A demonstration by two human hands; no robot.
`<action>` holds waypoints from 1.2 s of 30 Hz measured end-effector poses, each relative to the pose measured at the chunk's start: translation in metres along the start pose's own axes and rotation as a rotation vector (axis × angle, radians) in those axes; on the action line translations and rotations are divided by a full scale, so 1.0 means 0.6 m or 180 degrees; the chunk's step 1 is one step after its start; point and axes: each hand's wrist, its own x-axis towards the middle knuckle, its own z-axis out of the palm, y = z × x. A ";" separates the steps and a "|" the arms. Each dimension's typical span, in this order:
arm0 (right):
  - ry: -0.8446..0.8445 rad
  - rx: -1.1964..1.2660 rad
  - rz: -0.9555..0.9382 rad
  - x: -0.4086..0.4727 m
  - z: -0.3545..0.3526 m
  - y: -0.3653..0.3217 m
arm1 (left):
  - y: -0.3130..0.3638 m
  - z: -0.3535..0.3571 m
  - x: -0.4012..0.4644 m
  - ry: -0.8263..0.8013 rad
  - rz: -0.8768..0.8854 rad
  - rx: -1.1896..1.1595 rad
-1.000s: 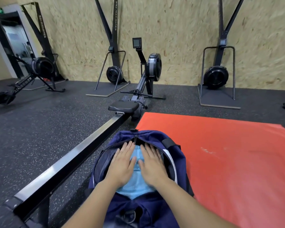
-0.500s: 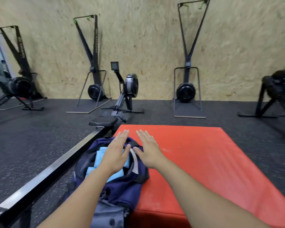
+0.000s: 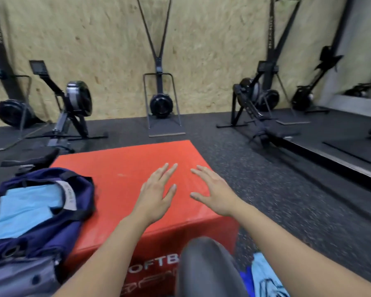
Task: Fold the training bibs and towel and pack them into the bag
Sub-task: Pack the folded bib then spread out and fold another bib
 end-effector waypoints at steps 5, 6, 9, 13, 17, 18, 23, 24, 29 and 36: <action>0.0040 -0.0101 0.0516 -0.136 -0.027 0.135 | 0.082 0.143 -0.003 -0.0507 0.0189 -0.0139; 0.0035 -0.0090 0.0617 -0.162 -0.029 0.158 | 0.097 0.171 -0.007 -0.0611 0.0200 -0.0162; -0.0009 -0.0090 0.0895 -0.235 -0.026 0.223 | 0.134 0.252 -0.021 -0.0908 0.0267 -0.0214; -0.0143 -0.0021 0.1386 -0.331 -0.007 0.304 | 0.170 0.353 -0.047 -0.1259 0.0442 -0.0313; -0.0381 0.0024 0.1825 -0.424 0.033 0.371 | 0.189 0.430 -0.060 -0.1637 0.0438 -0.0336; -0.0437 0.0044 0.1935 -0.443 0.046 0.384 | 0.193 0.445 -0.057 -0.1699 0.0457 -0.0334; -0.0724 0.0229 0.2403 -0.517 0.118 0.436 | 0.206 0.516 -0.040 -0.2003 0.0582 -0.0311; -0.0777 0.0260 0.2469 -0.528 0.133 0.446 | 0.206 0.530 -0.040 -0.2059 0.0591 -0.0305; -0.1035 0.0225 0.2732 -0.576 0.204 0.498 | 0.193 0.603 -0.056 -0.2364 0.0532 -0.0233; -0.1407 -0.0071 0.3028 -0.609 0.291 0.570 | 0.141 0.703 -0.098 -0.2781 -0.0018 -0.0203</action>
